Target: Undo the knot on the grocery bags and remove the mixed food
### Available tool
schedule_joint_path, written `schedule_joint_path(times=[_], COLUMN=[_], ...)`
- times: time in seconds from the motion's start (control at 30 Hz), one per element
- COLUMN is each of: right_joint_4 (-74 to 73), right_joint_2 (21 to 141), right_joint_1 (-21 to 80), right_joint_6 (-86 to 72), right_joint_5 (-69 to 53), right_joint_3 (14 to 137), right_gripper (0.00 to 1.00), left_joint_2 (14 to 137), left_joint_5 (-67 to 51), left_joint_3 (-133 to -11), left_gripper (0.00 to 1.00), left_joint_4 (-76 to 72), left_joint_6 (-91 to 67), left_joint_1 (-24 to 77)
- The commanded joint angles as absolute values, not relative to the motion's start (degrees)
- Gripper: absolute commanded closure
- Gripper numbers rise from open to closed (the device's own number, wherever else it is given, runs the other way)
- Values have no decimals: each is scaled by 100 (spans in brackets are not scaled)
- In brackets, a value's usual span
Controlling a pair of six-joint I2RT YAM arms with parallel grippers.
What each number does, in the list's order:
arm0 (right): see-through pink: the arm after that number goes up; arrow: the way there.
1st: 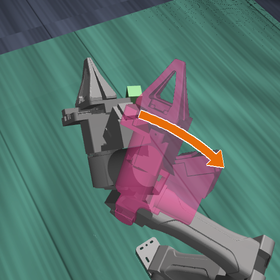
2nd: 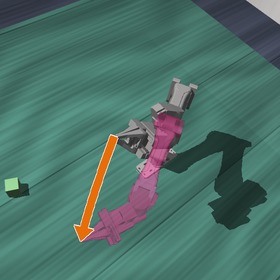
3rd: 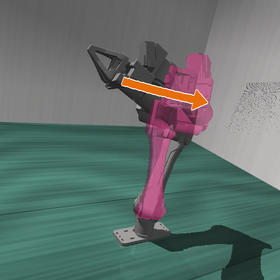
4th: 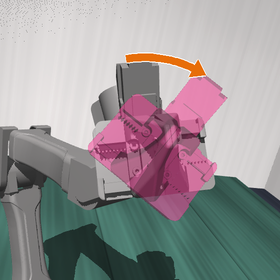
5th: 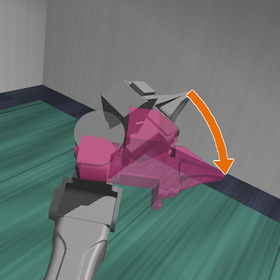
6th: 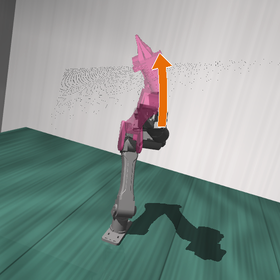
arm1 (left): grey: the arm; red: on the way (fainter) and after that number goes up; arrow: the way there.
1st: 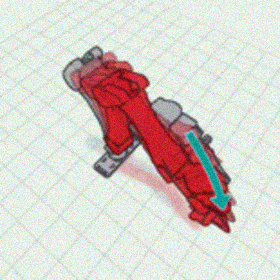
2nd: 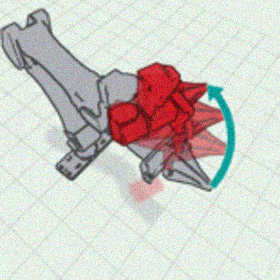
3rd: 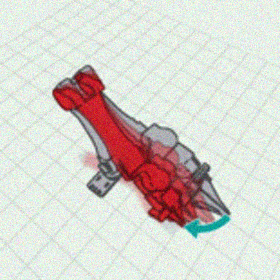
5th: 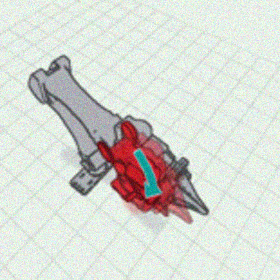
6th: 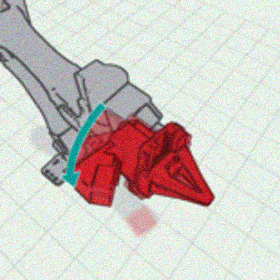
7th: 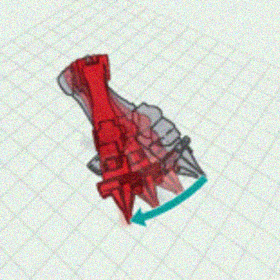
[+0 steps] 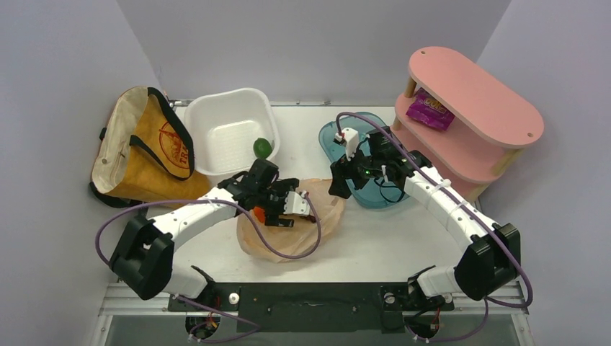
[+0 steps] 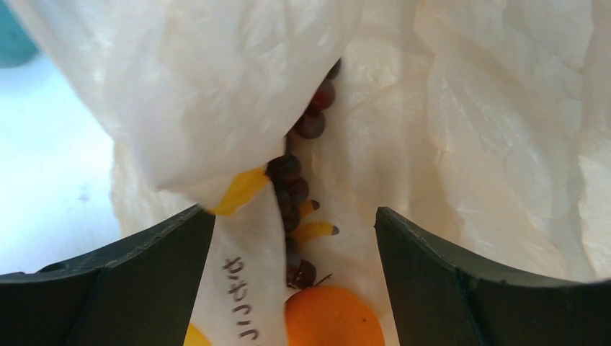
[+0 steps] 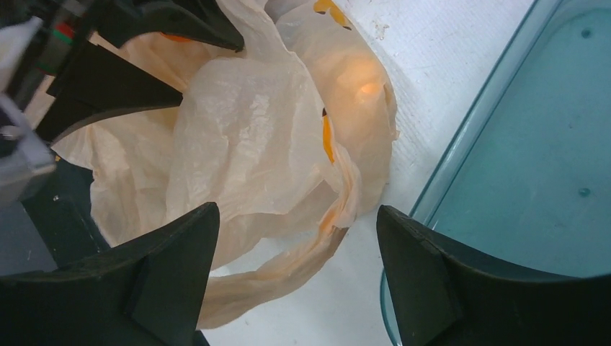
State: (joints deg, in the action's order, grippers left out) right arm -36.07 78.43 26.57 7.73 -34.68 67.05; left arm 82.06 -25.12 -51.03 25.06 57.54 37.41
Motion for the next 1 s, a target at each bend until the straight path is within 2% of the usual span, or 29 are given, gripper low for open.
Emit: schedule_joint_path(times=[0.0,0.17,0.27,0.33,0.5,0.67,0.97], right_joint_4=[-3279,-3248,-3221,-3199,-3487,-3628,-3955], right_joint_2=[7913,8002,7799,7635,7147,6965,8087], right_joint_1=[2630,2963,3537,3697,3758,4383,5031], right_joint_6=[489,542,1126,1226,1881,2267,2152], right_joint_5=[-3824,-3563,-1942,-1574,-1445,-1141,-1139], right_joint_3=[6775,6802,6911,7035,7367,7538,7707], right_gripper=[21,14,12,12,10,9,10], left_joint_2=[7277,6555,6123,5894,5315,4656,3894], left_joint_5=[-2847,-2918,-2937,-3004,-3117,-3259,-3344], left_joint_3=[-5237,-4987,-4891,-4861,-4663,-4234,-3833], left_gripper=[19,19,19,19,19,19,19], left_joint_4=[2043,1966,2014,2097,2385,2511,2722], left_joint_6=[5331,4725,4390,4160,3916,3921,3910], left_joint_1=[3653,3498,3405,3308,3161,3155,3144])
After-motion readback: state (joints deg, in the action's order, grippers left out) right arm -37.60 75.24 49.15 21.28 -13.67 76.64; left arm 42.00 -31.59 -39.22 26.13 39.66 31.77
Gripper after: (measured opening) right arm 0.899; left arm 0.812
